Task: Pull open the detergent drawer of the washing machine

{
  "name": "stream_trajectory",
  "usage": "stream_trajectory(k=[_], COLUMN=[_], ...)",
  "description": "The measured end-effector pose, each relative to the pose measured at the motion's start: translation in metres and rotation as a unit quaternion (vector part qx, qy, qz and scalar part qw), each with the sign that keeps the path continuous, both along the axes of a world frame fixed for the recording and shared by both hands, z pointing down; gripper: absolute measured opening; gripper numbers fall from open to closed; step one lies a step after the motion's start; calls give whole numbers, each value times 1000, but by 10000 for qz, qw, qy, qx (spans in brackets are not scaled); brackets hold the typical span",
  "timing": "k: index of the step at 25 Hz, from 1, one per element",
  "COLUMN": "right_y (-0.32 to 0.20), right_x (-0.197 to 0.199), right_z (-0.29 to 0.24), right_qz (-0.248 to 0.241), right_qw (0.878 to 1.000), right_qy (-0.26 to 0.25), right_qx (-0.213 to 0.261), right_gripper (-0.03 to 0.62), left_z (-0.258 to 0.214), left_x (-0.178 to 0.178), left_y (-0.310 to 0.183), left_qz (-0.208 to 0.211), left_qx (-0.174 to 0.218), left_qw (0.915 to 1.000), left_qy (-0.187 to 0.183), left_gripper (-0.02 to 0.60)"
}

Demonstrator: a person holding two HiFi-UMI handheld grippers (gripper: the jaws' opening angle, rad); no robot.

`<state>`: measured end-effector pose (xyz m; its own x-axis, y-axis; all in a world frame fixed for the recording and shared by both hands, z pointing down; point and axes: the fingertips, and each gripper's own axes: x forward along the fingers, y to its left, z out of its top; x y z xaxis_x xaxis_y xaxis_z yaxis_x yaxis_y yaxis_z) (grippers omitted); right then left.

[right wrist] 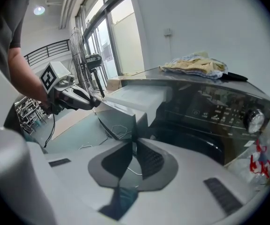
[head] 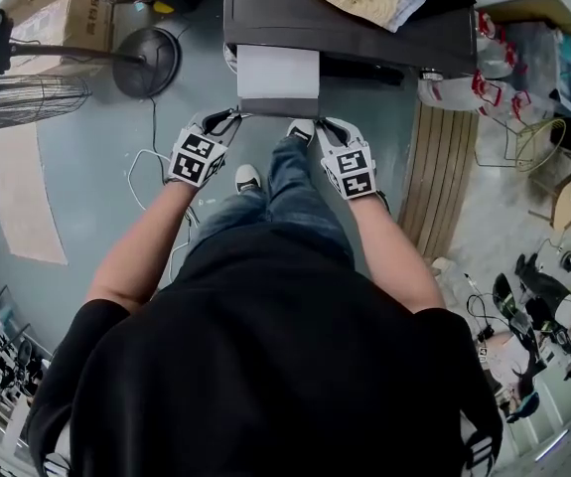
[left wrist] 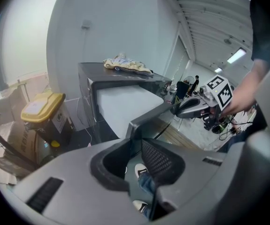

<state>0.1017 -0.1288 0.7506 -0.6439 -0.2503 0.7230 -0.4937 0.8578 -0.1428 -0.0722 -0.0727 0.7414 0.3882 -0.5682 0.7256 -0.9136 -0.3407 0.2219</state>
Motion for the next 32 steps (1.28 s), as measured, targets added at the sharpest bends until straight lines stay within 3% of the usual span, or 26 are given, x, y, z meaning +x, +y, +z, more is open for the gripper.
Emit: stream_trajectory(k=[32], right_y=[70], right_x=[34], right_z=[-2], right_qz=[202], right_qw=[9996], right_qy=[-48], right_qx=[-210], right_gripper=[28], left_z=[2], left_x=[33], left_y=[70], left_qz=[235], left_qx=[-151], left_qw=[9992], left_qy=[281], left_gripper=[78])
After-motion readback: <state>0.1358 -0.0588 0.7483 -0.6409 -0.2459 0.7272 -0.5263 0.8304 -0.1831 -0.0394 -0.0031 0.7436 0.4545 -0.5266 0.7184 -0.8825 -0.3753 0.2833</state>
